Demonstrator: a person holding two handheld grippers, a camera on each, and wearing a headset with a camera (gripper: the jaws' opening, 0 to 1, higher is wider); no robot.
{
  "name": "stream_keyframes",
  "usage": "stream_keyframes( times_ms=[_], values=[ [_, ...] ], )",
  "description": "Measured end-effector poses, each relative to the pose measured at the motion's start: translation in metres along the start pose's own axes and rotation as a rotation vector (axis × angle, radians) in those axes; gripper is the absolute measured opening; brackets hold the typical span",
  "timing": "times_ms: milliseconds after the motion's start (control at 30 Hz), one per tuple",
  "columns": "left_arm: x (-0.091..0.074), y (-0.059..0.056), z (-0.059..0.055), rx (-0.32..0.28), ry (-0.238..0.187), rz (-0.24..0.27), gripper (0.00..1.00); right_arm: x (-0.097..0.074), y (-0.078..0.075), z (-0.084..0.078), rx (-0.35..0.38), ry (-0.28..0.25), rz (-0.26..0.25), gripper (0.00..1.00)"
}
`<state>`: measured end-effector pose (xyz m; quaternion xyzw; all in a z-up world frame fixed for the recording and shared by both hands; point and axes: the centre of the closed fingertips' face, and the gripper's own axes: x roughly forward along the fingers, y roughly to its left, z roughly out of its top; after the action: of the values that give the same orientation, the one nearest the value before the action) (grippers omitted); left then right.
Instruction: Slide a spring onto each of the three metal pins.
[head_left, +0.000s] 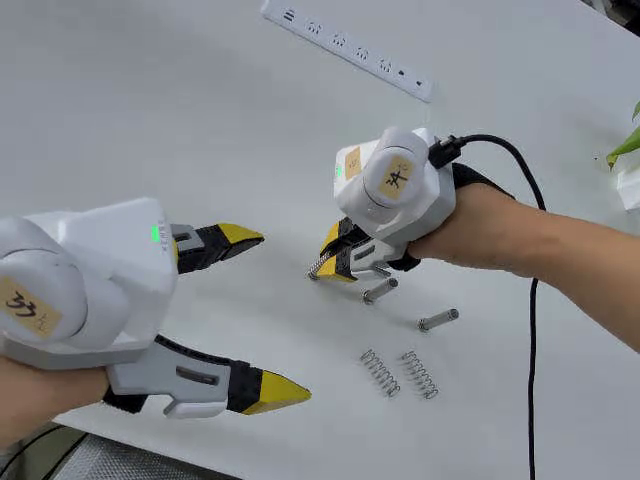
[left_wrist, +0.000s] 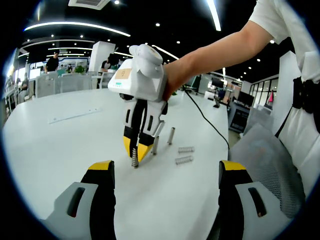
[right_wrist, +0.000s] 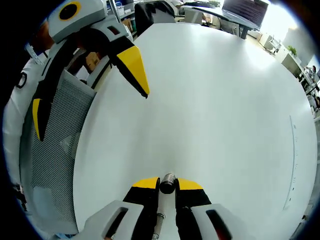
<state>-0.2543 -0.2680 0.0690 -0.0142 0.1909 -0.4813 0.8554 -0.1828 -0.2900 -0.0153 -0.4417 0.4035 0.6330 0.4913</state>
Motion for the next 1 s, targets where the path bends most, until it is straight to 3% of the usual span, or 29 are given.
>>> stream_keyframes(
  times_ms=[500, 700, 1000],
  values=[
    [0.0, -0.003, -0.002, 0.006, 0.012, 0.0, 0.84, -0.006, 0.001, 0.006, 0.02, -0.042, -0.02, 0.21],
    [-0.002, -0.004, -0.002, 0.014, 0.026, -0.002, 0.84, -0.023, 0.004, 0.015, 0.068, -0.11, -0.036, 0.26],
    [-0.004, -0.007, -0.001, 0.035, 0.055, -0.011, 0.84, -0.056, 0.007, 0.018, 0.143, -0.247, -0.113, 0.39]
  ],
)
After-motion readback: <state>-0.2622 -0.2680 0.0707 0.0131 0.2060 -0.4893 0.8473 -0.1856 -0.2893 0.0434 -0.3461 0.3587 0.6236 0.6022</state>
